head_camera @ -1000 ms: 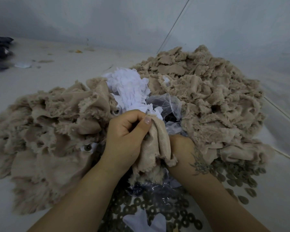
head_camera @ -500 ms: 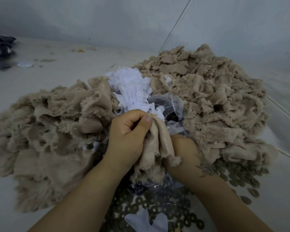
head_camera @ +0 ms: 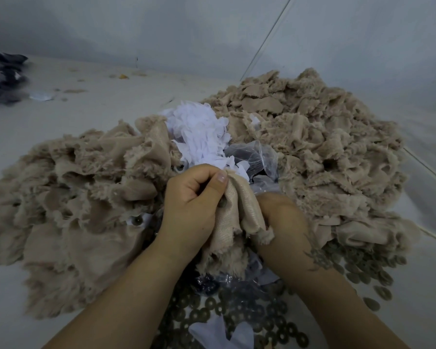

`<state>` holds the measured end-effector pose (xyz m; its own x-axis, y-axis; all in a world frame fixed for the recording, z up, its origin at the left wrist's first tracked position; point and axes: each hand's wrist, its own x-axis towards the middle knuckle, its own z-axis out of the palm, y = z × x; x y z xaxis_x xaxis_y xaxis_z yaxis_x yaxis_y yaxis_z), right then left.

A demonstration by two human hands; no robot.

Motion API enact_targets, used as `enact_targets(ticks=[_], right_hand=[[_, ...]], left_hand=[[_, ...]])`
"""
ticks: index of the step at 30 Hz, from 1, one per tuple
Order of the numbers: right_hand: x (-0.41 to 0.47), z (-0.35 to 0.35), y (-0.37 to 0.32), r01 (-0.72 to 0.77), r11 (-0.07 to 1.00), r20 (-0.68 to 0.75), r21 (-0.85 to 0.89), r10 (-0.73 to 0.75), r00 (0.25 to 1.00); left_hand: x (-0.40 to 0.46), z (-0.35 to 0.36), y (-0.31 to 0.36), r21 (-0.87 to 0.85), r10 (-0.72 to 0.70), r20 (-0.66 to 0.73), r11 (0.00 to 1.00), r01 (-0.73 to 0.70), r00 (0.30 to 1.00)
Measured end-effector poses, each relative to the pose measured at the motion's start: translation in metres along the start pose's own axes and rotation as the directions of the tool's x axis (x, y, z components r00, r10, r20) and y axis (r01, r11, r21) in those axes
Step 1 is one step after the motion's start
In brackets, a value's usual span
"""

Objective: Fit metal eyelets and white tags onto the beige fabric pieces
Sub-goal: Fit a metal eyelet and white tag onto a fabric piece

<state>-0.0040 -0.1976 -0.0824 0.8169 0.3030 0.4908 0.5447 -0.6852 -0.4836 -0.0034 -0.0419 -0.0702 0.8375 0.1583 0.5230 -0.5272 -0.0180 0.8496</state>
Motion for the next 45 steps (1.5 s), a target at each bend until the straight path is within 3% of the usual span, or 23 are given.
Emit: enact_targets(ticks=[3, 5, 8, 11, 14, 16, 20, 24, 27, 30, 36, 42, 45], right_hand=[[-0.003, -0.013, 0.001, -0.073, 0.995, -0.049, 0.068, 0.076, 0.996], [-0.004, -0.019, 0.001, -0.253, 0.944, -0.027, 0.213, 0.264, 0.964], [-0.001, -0.032, 0.002, -0.575, 0.632, 0.283, 0.519, 0.508, 0.814], [0.001, -0.052, 0.008, -0.689, 0.443, 0.519, 0.574, 0.454, 0.724], [0.001, -0.062, 0.011, -0.694, 0.314, 0.608, 0.647, 0.336, 0.719], [0.0, -0.064, 0.012, -0.687, 0.284, 0.64, 0.669, 0.25, 0.727], [-0.001, -0.064, 0.012, -0.693, 0.353, 0.698, 0.628, 0.138, 0.703], [-0.002, -0.062, 0.011, -0.689, 0.568, 0.739, 0.451, 0.194, 0.645], [-0.002, -0.057, 0.01, -0.696, 0.59, 0.737, 0.408, 0.237, 0.633], [-0.002, -0.045, 0.004, -0.682, 0.546, 0.654, 0.487, 0.29, 0.699], [0.002, -0.024, -0.001, -0.527, 0.322, 0.386, 0.787, 0.41, 0.827], [-0.001, -0.02, 0.001, -0.346, 0.452, 0.196, 0.822, 0.345, 0.918], [-0.002, -0.018, -0.001, -0.292, 0.572, 0.092, 0.766, 0.352, 0.931]], left_hand=[[0.0, 0.0, -0.001, 0.001, 0.005, -0.005, 1.0, -0.005, 1.0], [0.0, 0.0, -0.003, -0.018, -0.016, -0.035, 1.0, 0.016, 0.999], [0.002, 0.0, -0.005, -0.052, -0.059, -0.091, 0.997, 0.054, 0.994], [0.004, -0.001, -0.006, -0.051, -0.065, -0.119, 0.997, 0.06, 0.991], [0.004, -0.001, -0.005, -0.049, -0.057, -0.117, 0.997, 0.052, 0.991], [0.003, -0.001, -0.004, -0.04, -0.05, -0.118, 0.998, 0.045, 0.992], [0.003, -0.001, -0.005, -0.03, -0.067, -0.129, 0.998, 0.064, 0.989], [0.004, -0.001, -0.006, -0.029, -0.07, -0.142, 0.997, 0.067, 0.987], [0.004, 0.0, -0.006, -0.035, -0.071, -0.139, 0.997, 0.067, 0.988], [0.001, 0.002, -0.005, -0.039, -0.069, -0.104, 0.997, 0.065, 0.992], [-0.004, 0.008, -0.004, -0.024, -0.084, -0.038, 0.996, 0.083, 0.996], [-0.008, 0.011, 0.0, -0.054, -0.088, 0.053, 0.994, 0.091, 0.995], [-0.009, 0.012, -0.001, -0.056, -0.084, 0.073, 0.994, 0.089, 0.994]])
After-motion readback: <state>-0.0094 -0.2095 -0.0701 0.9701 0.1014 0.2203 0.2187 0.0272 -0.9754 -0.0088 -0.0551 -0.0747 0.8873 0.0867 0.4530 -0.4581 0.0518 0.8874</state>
